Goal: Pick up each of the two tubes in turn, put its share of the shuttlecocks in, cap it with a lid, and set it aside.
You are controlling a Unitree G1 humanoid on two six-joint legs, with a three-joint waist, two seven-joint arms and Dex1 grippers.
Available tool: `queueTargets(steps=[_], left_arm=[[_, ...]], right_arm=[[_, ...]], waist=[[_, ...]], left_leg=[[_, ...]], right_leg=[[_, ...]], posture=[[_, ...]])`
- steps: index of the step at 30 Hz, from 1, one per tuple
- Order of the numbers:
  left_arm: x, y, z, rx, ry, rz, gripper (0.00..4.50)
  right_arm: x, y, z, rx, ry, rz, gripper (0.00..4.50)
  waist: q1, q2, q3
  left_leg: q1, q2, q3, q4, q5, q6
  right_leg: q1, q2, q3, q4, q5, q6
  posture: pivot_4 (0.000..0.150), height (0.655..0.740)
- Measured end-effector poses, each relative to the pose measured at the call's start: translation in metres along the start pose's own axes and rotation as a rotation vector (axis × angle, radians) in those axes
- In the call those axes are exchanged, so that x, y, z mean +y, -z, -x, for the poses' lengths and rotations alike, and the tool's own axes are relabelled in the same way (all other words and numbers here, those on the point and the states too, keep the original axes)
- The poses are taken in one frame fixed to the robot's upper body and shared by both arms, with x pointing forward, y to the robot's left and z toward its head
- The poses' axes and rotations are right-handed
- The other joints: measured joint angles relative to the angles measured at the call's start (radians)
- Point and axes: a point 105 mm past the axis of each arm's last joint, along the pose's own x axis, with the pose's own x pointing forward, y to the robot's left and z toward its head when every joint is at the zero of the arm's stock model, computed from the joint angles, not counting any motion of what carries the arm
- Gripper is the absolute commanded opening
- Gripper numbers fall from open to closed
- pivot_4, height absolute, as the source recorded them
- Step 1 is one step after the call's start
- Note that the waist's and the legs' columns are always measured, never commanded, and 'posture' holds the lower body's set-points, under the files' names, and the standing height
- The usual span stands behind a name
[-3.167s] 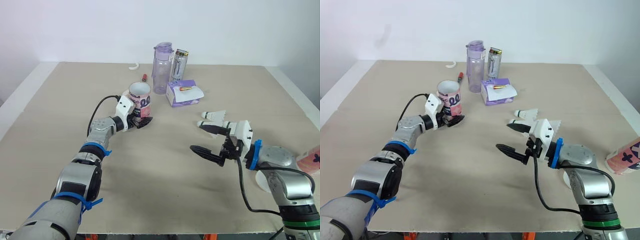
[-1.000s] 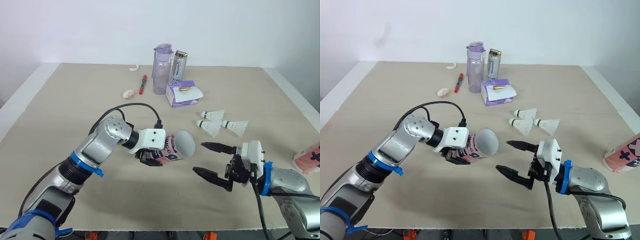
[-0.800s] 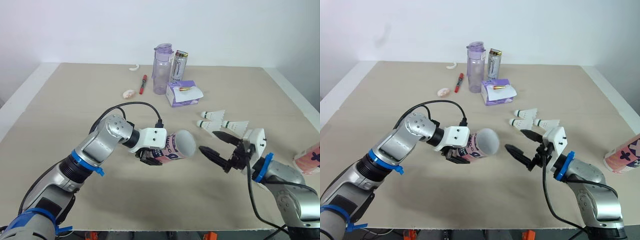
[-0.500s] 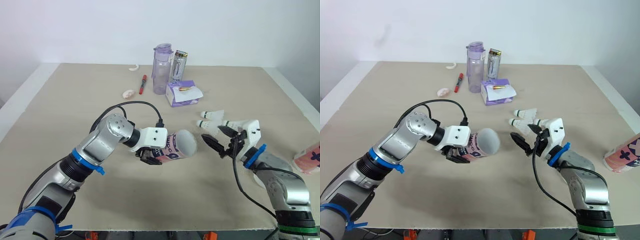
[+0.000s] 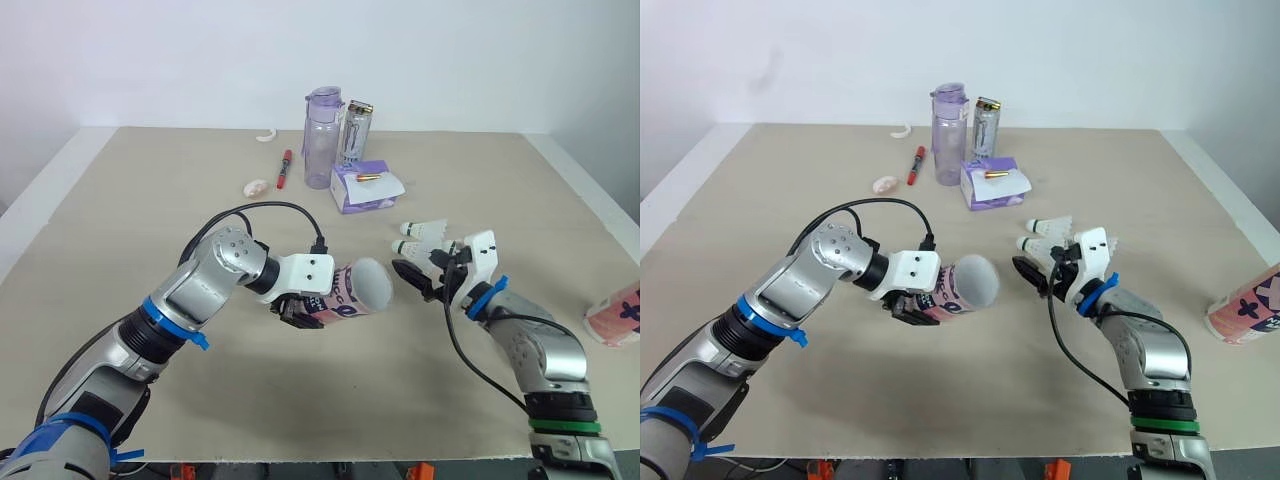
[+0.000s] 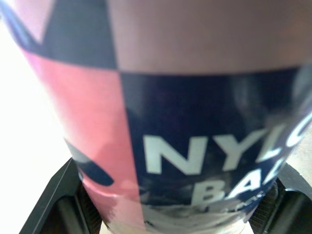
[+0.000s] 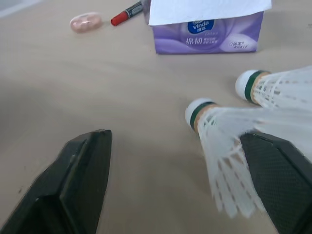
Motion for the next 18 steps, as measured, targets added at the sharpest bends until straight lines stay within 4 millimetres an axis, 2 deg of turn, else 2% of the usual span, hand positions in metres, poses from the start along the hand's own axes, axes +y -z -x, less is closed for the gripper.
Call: queueTargets(steps=[2, 8, 10, 13, 14, 15, 16, 17, 18], left_arm=[[0.0, 0.0, 0.0, 0.0, -0.001, 0.0, 3.3], [0.0, 0.0, 0.0, 0.0, -0.002, 0.002, 3.3], [0.0, 0.0, 0.0, -0.003, 0.0, 0.013, 3.3], [0.002, 0.0, 0.0, -0.013, 0.006, 0.032, 3.3], [0.002, 0.0, 0.0, -0.014, 0.006, 0.035, 3.3], [0.003, 0.001, 0.0, -0.014, 0.007, 0.042, 3.3], [0.005, 0.002, 0.001, -0.009, 0.004, 0.049, 3.3], [0.006, 0.004, 0.001, -0.006, 0.006, 0.057, 3.3], [0.006, 0.004, 0.002, -0.006, 0.006, 0.058, 3.3]], right_arm=[[-0.001, 0.0, -0.002, 0.004, 0.003, -0.002, 0.11], [0.0, -0.003, -0.002, 0.003, -0.003, 0.012, 0.11], [0.004, -0.009, 0.004, -0.01, -0.025, 0.056, 0.11], [0.019, -0.036, 0.024, -0.063, -0.113, 0.229, 0.11], [0.021, -0.039, 0.025, -0.07, -0.124, 0.247, 0.11], [0.029, -0.053, 0.033, -0.103, -0.168, 0.326, 0.11], [0.043, -0.081, 0.051, -0.175, -0.245, 0.496, 0.11], [0.059, -0.095, 0.069, -0.197, -0.347, 0.665, 0.11], [0.059, -0.095, 0.069, -0.197, -0.35, 0.668, 0.11]], waist=[[0.0, 0.0, 0.0], [0.0, 0.0, 0.0], [0.0, 0.001, 0.0], [0.002, 0.003, 0.001], [0.002, 0.004, 0.001], [0.001, 0.004, 0.001], [0.001, 0.004, 0.001], [0.0, 0.004, 0.001], [-0.001, 0.003, 0.001]], left_leg=[[0.0, 0.0, 0.0, 0.0, 0.0, 0.0], [0.0, 0.0, 0.0, 0.0, 0.0, 0.0], [-0.001, 0.0, 0.0, 0.0, 0.0, 0.0], [-0.003, -0.001, -0.001, 0.0, 0.0, 0.0], [-0.003, -0.002, -0.001, 0.0, 0.0, 0.0], [-0.003, -0.001, -0.001, 0.0, 0.0, 0.0], [-0.003, -0.001, -0.001, 0.0, 0.0, 0.0], [-0.002, -0.001, -0.001, 0.0, 0.0, 0.0], [-0.001, -0.001, -0.001, 0.0, 0.0, 0.0]], right_leg=[[0.0, 0.0, 0.0, 0.0, 0.0, 0.0], [0.0, 0.0, 0.0, 0.0, 0.0, 0.0], [0.0, 0.0, 0.0, 0.0, 0.0, 0.001], [-0.001, 0.0, 0.0, 0.0, 0.0, 0.003], [-0.002, 0.0, 0.0, 0.0, 0.0, 0.004], [-0.001, 0.0, 0.001, 0.0, 0.0, 0.004], [-0.001, 0.0, 0.001, 0.0, 0.0, 0.004], [0.0, 0.001, 0.001, 0.0, -0.001, 0.002], [0.0, 0.001, 0.001, 0.0, -0.001, 0.001]], posture=[[0.15, 0.74], [0.15, 0.74], [0.15, 0.74], [0.15, 0.74], [0.15, 0.74], [0.15, 0.74], [0.15, 0.74], [0.15, 0.74], [0.15, 0.74]])
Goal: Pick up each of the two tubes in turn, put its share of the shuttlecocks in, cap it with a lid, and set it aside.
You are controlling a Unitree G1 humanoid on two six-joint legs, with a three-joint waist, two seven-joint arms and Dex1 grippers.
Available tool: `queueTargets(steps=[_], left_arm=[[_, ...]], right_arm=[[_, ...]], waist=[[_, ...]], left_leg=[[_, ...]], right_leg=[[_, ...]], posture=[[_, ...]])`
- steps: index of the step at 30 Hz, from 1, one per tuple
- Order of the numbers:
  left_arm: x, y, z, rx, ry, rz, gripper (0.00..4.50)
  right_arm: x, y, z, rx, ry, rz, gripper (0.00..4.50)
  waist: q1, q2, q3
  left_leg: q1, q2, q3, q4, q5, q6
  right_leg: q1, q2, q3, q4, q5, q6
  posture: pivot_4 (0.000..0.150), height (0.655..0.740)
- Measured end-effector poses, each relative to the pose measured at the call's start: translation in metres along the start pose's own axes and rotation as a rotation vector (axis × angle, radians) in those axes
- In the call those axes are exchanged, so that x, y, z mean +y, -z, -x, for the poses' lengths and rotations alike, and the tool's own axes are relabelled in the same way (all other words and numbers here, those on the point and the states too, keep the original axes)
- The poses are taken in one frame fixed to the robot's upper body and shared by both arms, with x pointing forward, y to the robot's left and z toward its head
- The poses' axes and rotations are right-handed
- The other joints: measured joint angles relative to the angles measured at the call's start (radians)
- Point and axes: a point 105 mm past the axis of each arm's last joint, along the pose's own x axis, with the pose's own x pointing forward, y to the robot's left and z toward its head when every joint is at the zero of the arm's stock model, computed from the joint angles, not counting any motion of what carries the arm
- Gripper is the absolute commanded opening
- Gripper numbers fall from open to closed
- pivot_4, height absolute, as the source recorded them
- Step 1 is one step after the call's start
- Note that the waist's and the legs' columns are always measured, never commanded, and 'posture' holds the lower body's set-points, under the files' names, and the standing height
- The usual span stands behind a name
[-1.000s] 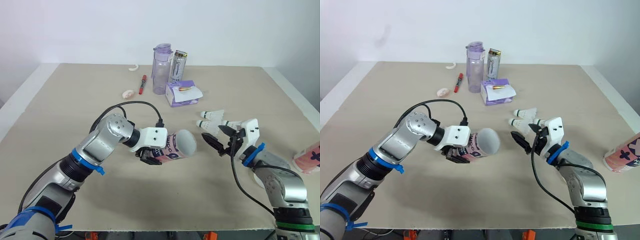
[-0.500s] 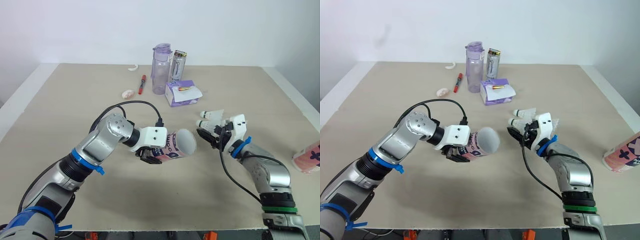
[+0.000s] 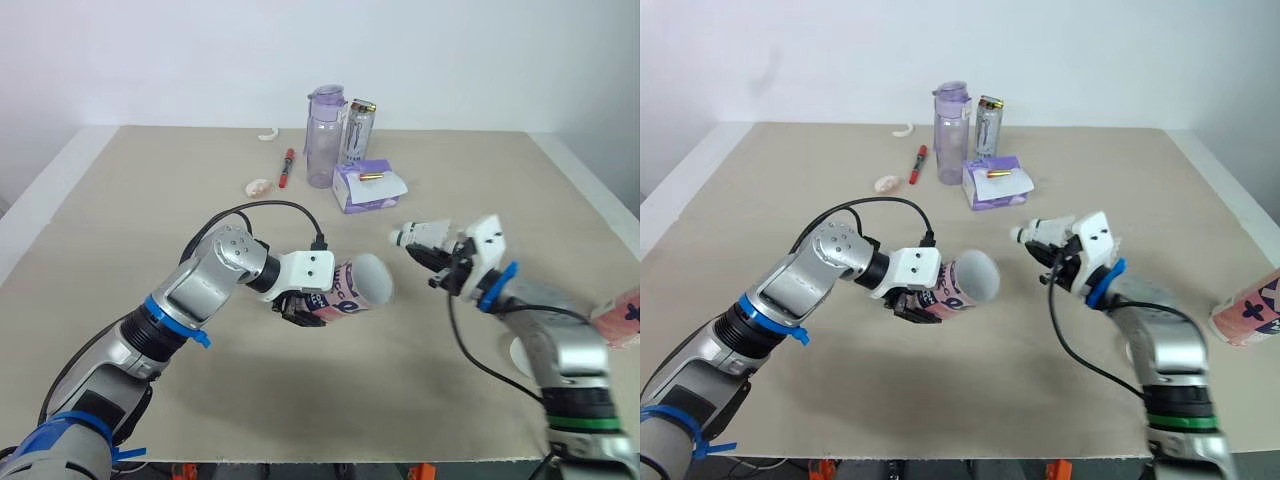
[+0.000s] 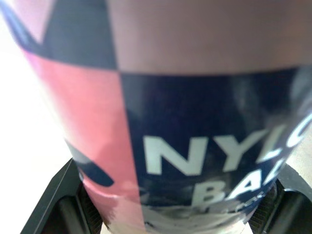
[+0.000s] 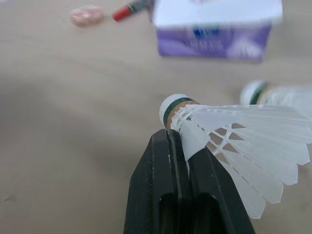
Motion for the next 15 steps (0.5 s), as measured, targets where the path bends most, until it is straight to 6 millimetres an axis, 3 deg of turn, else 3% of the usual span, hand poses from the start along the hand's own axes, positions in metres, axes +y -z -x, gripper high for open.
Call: queueTargets(steps=[3, 7, 15], left_arm=[[0.001, 0.001, 0.0, 0.002, -0.002, 0.004, 3.3], [0.002, 0.001, 0.0, 0.001, -0.001, 0.007, 3.3], [0.002, 0.0, -0.001, 0.003, 0.0, 0.025, 3.3]], right_arm=[[0.007, -0.003, 0.003, -0.002, -0.064, 0.058, 0.11], [0.032, -0.023, 0.012, 0.009, -0.301, 0.312, 0.11], [0.051, -0.021, -0.002, -0.001, -0.437, 0.437, 0.11]], waist=[[-0.002, 0.0, 0.0], [-0.004, 0.003, 0.001], [-0.006, 0.003, 0.001]], left_leg=[[0.0, 0.0, 0.0, 0.001, 0.0, 0.001], [0.0, -0.001, 0.0, 0.002, 0.001, 0.001], [0.0, -0.001, 0.001, 0.002, 0.001, 0.001]], right_leg=[[0.0, 0.0, 0.001, 0.0, 0.0, -0.002], [0.0, 0.0, 0.002, 0.0, 0.001, -0.001], [0.0, 0.0, 0.002, 0.0, 0.001, -0.001]], posture=[[0.15, 0.74], [0.15, 0.74], [0.15, 0.74]])
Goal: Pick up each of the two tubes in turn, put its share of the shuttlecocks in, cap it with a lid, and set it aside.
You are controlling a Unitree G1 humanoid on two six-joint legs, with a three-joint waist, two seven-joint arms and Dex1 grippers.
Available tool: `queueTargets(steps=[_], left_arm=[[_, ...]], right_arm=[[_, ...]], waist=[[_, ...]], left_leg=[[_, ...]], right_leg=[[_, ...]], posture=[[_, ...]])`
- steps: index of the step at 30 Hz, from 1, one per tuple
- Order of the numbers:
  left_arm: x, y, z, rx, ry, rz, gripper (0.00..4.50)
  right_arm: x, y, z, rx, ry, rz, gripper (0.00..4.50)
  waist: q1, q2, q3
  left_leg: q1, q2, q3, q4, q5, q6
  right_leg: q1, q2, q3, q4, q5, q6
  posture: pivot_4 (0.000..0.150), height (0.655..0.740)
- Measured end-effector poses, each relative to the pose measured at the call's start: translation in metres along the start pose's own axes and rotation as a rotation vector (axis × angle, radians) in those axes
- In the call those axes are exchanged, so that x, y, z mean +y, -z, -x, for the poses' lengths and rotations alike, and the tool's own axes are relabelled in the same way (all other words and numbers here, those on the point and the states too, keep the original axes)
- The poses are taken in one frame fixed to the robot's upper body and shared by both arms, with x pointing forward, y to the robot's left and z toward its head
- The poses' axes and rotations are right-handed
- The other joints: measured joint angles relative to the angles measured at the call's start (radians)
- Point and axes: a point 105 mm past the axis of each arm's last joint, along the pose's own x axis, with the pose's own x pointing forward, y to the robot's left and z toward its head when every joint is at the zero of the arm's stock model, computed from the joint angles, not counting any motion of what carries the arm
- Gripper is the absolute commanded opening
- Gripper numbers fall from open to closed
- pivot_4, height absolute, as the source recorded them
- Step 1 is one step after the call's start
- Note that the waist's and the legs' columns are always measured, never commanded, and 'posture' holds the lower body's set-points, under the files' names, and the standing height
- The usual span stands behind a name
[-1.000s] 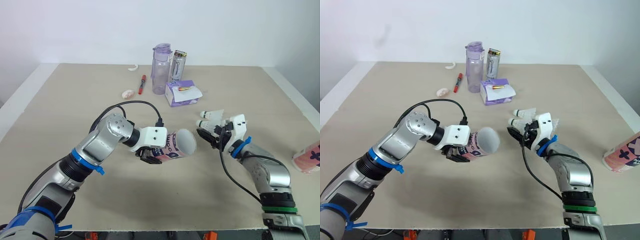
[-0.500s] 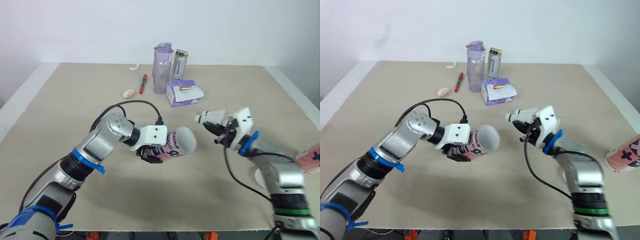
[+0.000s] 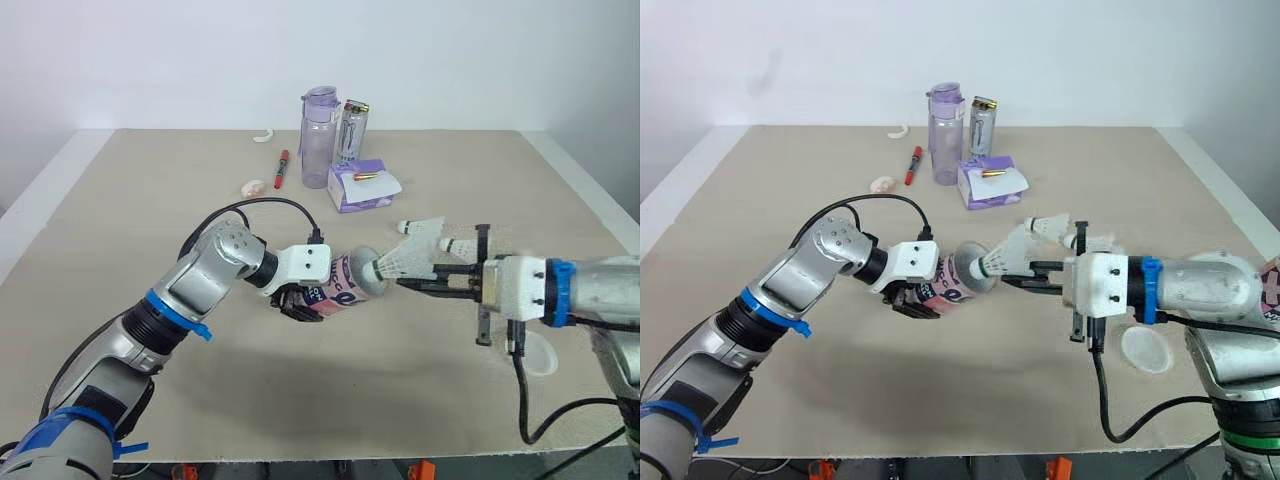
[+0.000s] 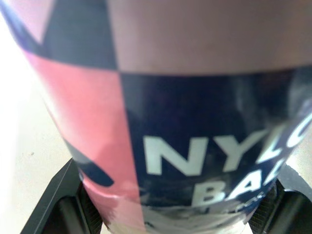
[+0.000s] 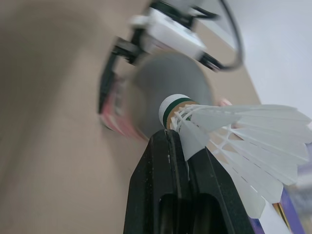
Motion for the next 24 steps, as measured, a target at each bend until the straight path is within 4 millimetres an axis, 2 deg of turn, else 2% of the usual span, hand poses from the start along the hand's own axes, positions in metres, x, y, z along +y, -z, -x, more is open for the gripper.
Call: queueTargets(steps=[1, 3, 6, 7, 8, 9, 11, 14, 15, 16, 17, 18, 19, 21, 22, 24], left_arm=[[0.0, 0.0, 0.0, 0.002, -0.002, 0.012, 3.3], [0.0, -0.001, -0.001, 0.001, -0.004, 0.013, 3.3], [0.0, -0.002, -0.001, 0.006, -0.003, 0.022, 3.3], [-0.001, -0.002, -0.001, 0.006, -0.003, 0.021, 3.3], [0.0, -0.002, -0.001, 0.007, -0.004, 0.023, 3.3], [0.0, -0.002, -0.001, 0.007, -0.004, 0.023, 3.3], [0.0, -0.002, -0.001, 0.006, -0.004, 0.022, 3.3], [0.0, -0.002, -0.001, 0.008, -0.004, 0.022, 3.3], [0.001, -0.001, -0.001, 0.009, -0.005, 0.024, 3.3], [0.001, -0.001, -0.001, 0.009, -0.004, 0.025, 3.3], [0.001, -0.001, -0.001, 0.009, -0.004, 0.025, 3.3], [0.001, 0.0, -0.001, 0.014, -0.005, 0.028, 3.3], [0.001, 0.0, -0.001, 0.014, -0.005, 0.028, 3.3], [0.002, 0.0, -0.001, 0.014, -0.008, 0.028, 3.3], [0.002, 0.0, -0.001, 0.014, -0.008, 0.027, 3.3], [0.002, 0.001, 0.0, 0.016, -0.008, 0.026, 3.3]], right_arm=[[0.001, 0.001, -0.007, 0.011, -0.042, 0.053, 0.38], [0.001, 0.001, -0.009, 0.016, -0.052, 0.068, 1.05], [-0.005, -0.002, -0.009, 0.011, -0.054, 0.097, 2.4], [-0.005, -0.002, -0.008, 0.01, -0.053, 0.097, 2.53], [-0.004, -0.003, -0.007, 0.004, -0.063, 0.078, 3.0], [-0.004, -0.003, -0.007, 0.003, -0.063, 0.077, 3.17], [-0.005, -0.003, -0.003, -0.019, -0.034, 0.012, 4.14], [-0.016, 0.003, 0.012, -0.023, 0.091, -0.12, 4.35], [-0.023, 0.021, 0.028, 0.006, 0.226, -0.263, 4.35], [-0.017, 0.052, 0.043, 0.083, 0.328, -0.448, 4.35], [-0.016, 0.056, 0.044, 0.091, 0.335, -0.467, 4.35], [-0.012, 0.08, 0.052, 0.128, 0.453, -0.575, 4.35], [-0.012, 0.082, 0.053, 0.133, 0.467, -0.584, 4.35], [-0.009, 0.119, 0.069, 0.225, 0.666, -0.716, 4.35], [-0.008, 0.122, 0.07, 0.237, 0.682, -0.731, 4.35], [-0.001, 0.152, 0.079, 0.32, 0.816, -0.829, 4.35]], waist=[[0.0, 0.0, 0.0], [0.0, 0.0, 0.0], [0.0, 0.0, 0.0], [0.0, 0.0, 0.0], [0.0, 0.0, 0.0], [0.0, 0.0, 0.0], [0.002, 0.0, 0.0], [0.002, -0.001, 0.0], [0.002, -0.001, 0.0], [0.002, -0.002, -0.001], [0.002, -0.002, -0.001], [0.001, -0.002, -0.001], [0.001, -0.002, -0.001], [0.0, -0.001, -0.001], [0.0, -0.001, -0.001], [-0.002, -0.001, -0.001]], left_leg=[[0.0, 0.0, 0.0, 0.0, 0.0, 0.0], [0.0, 0.0, 0.0, 0.0, 0.0, 0.0], [0.0, 0.0, 0.0, 0.0, 0.0, 0.0], [0.0, 0.0, 0.0, 0.0, 0.0, 0.0], [0.0, 0.0, 0.0, 0.0, 0.0, 0.0], [0.0, 0.0, 0.0, 0.0, 0.0, 0.0], [-0.001, 0.0, -0.001, 0.0, 0.0, 0.0], [-0.001, 0.0, 0.0, 0.0, 0.0, 0.0], [-0.001, 0.0, 0.0, 0.001, 0.0, 0.0], [0.0, 0.0, 0.0, 0.001, 0.0, 0.0], [0.0, 0.0, 0.0, 0.001, 0.0, 0.0], [0.001, 0.0, 0.0, 0.001, 0.0, 0.001], [0.001, 0.0, 0.0, 0.001, 0.0, 0.001], [0.001, 0.0, 0.0, 0.001, 0.001, 0.002], [0.001, 0.0, 0.0, 0.001, 0.001, 0.002], [0.001, 0.0, 0.0, 0.001, 0.001, 0.002]], right_leg=[[0.0, 0.0, 0.0, 0.0, 0.0, 0.0], [0.0, 0.0, 0.0, 0.0, 0.0, 0.0], [0.0, 0.0, 0.0, 0.0, 0.0, 0.0], [0.0, 0.0, 0.0, 0.0, 0.0, 0.0], [0.0, 0.0, 0.0, 0.0, -0.001, 0.0], [0.0, 0.0, 0.0, 0.0, -0.001, 0.0], [0.0, 0.0, 0.0, 0.0, -0.001, 0.0], [0.0, 0.0, 0.0, 0.0, 0.0, 0.0], [0.0, 0.0, 0.0, 0.0, 0.0, 0.0], [0.0, 0.0, 0.0, 0.0, 0.0, 0.0], [0.0, 0.0, 0.0, 0.0, 0.0, 0.0], [0.001, 0.0, 0.0, 0.0, 0.0, -0.001], [0.001, 0.0, 0.0, 0.0, 0.0, -0.001], [0.0, 0.0, 0.001, 0.001, 0.001, -0.001], [0.0, 0.0, 0.001, 0.001, 0.001, -0.001], [0.0, 0.0, 0.001, 0.001, 0.002, -0.001]], posture=[[0.15, 0.74], [0.15, 0.74], [0.15, 0.74], [0.15, 0.74], [0.15, 0.74], [0.15, 0.74], [0.15, 0.74], [0.15, 0.74], [0.15, 0.74], [0.15, 0.74], [0.15, 0.74], [0.15, 0.74], [0.15, 0.74], [0.15, 0.74], [0.15, 0.74], [0.15, 0.74]])
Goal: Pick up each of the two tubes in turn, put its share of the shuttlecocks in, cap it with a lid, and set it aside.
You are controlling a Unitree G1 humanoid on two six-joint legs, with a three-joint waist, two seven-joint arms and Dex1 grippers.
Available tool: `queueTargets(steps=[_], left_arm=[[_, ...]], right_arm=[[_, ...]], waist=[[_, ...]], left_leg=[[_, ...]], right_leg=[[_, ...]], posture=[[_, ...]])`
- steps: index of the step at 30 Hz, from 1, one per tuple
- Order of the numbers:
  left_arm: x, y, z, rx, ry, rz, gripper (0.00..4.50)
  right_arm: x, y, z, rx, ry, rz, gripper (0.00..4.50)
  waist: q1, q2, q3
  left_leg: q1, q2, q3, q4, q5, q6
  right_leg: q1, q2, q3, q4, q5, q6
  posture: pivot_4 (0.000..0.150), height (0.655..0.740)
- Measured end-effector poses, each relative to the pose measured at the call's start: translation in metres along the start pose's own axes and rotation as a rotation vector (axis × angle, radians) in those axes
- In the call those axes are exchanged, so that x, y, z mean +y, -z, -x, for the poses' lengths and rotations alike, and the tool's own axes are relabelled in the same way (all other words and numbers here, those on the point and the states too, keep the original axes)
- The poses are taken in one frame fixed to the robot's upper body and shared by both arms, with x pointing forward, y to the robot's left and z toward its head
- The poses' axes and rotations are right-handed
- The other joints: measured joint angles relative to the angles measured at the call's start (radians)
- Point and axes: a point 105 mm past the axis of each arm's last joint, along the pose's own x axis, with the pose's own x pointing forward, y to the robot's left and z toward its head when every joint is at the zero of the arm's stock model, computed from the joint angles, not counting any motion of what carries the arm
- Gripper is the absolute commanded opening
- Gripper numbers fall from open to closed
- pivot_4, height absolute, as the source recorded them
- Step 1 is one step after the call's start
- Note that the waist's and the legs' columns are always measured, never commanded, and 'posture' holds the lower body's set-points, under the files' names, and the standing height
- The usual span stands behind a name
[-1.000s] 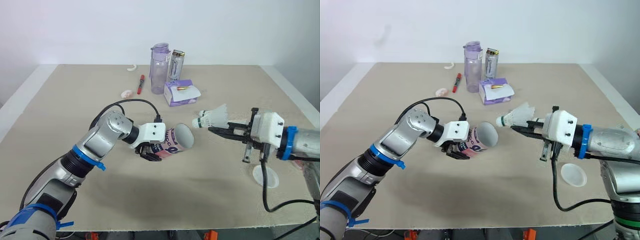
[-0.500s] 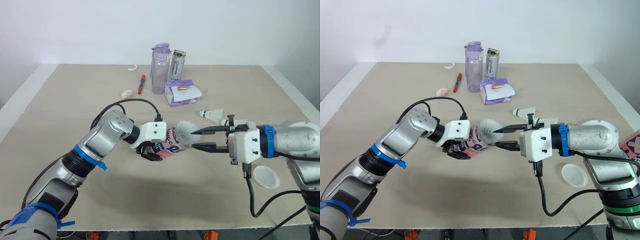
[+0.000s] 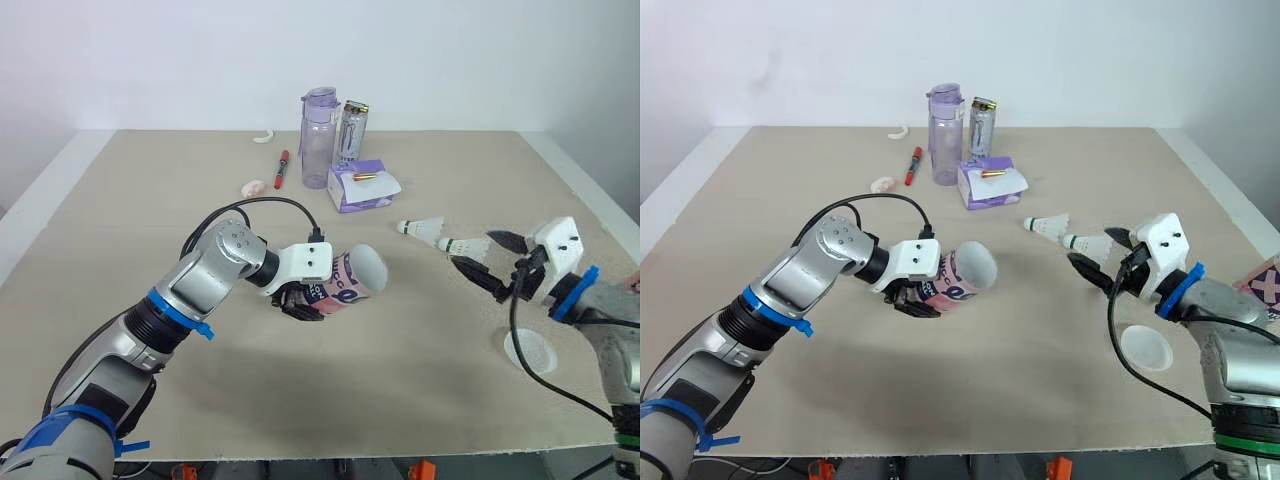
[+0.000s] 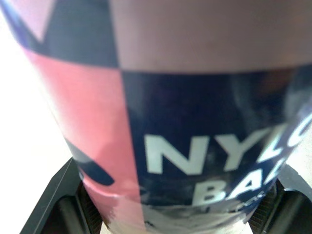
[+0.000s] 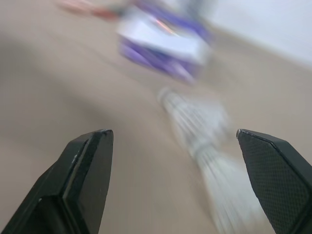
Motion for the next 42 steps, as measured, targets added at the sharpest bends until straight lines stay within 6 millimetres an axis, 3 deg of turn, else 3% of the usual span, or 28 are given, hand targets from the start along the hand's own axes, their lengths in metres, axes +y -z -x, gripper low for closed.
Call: queueTargets(steps=[4, 10, 16, 22, 26, 30, 33, 36, 37, 42], left_arm=[[0.0, 0.0, 0.0, 0.0, 0.001, -0.004, 3.3], [0.0, -0.001, 0.0, 0.0, 0.002, -0.006, 3.3], [0.0, -0.001, 0.0, 0.0, 0.0, -0.006, 3.3], [0.0, 0.0, 0.0, 0.005, -0.006, -0.009, 3.3], [0.0, 0.0, 0.0, 0.004, -0.005, -0.011, 3.3], [0.0, 0.0, 0.0, 0.005, -0.007, -0.01, 3.3], [0.0, 0.0, 0.0, 0.005, -0.007, -0.01, 3.3], [-0.001, 0.0, 0.0, 0.005, -0.007, -0.009, 3.3], [-0.001, 0.0, 0.0, 0.005, -0.007, -0.009, 3.3], [0.0, 0.0, 0.0, 0.005, -0.008, -0.01, 3.3]], right_arm=[[-0.017, 0.011, -0.006, 0.027, 0.105, -0.044, 4.35], [-0.027, 0.018, -0.01, 0.042, 0.133, -0.08, 4.35], [-0.024, 0.023, -0.013, 0.057, 0.109, -0.098, 4.35], [-0.005, 0.029, -0.03, 0.074, 0.026, -0.161, 4.35], [-0.006, 0.029, -0.033, 0.076, 0.015, -0.177, 4.35], [-0.008, 0.031, -0.041, 0.082, 0.001, -0.217, 3.52], [-0.013, 0.035, -0.044, 0.089, 0.015, -0.237, 2.19], [-0.016, 0.039, -0.045, 0.094, 0.017, -0.249, 0.52], [-0.016, 0.04, -0.045, 0.094, 0.017, -0.249, 0.25], [-0.017, 0.041, -0.046, 0.09, 0.02, -0.25, 0.09]], waist=[[-0.001, 0.002, 0.0], [-0.002, 0.002, 0.0], [-0.002, 0.002, 0.0], [-0.003, 0.002, 0.0], [-0.003, 0.002, 0.0], [-0.003, 0.002, 0.0], [-0.004, 0.002, 0.0], [-0.004, 0.003, 0.0], [-0.004, 0.003, 0.0], [-0.004, 0.003, 0.0]], left_leg=[[0.0, 0.0, 0.0, 0.0, 0.0, 0.0], [0.0, -0.001, 0.0, 0.0, 0.0, 0.0], [0.0, -0.001, 0.0, 0.0, 0.0, 0.0], [0.0, -0.001, 0.0, 0.0, 0.0, 0.001], [0.0, -0.001, 0.0, 0.0, 0.001, 0.001], [0.0, -0.001, 0.0, 0.0, 0.001, 0.001], [0.0, -0.001, 0.0, 0.0, 0.001, 0.001], [0.0, -0.001, 0.0, 0.0, 0.001, 0.001], [0.0, -0.001, 0.0, 0.0, 0.001, 0.001], [0.0, -0.001, 0.0, 0.0, 0.001, 0.001]], right_leg=[[0.0, 0.0, 0.0, 0.0, 0.0, 0.0], [0.0, 0.0, 0.0, 0.0, 0.0, 0.001], [0.0, 0.0, 0.0, 0.0, 0.0, 0.001], [0.0, 0.0, 0.001, 0.0, 0.001, 0.001], [0.0, 0.0, 0.001, 0.0, 0.001, 0.001], [0.0, 0.0, 0.001, 0.0, 0.001, 0.001], [0.0, 0.0, 0.001, 0.0, 0.001, 0.001], [0.0, 0.0, 0.001, 0.0, 0.001, 0.002], [0.0, 0.0, 0.001, 0.0, 0.001, 0.002], [0.0, 0.0, 0.001, 0.0, 0.001, 0.002]], posture=[[0.15, 0.74], [0.15, 0.74], [0.15, 0.74], [0.15, 0.74], [0.15, 0.74], [0.15, 0.74], [0.15, 0.74], [0.15, 0.74], [0.15, 0.74], [0.15, 0.74]])
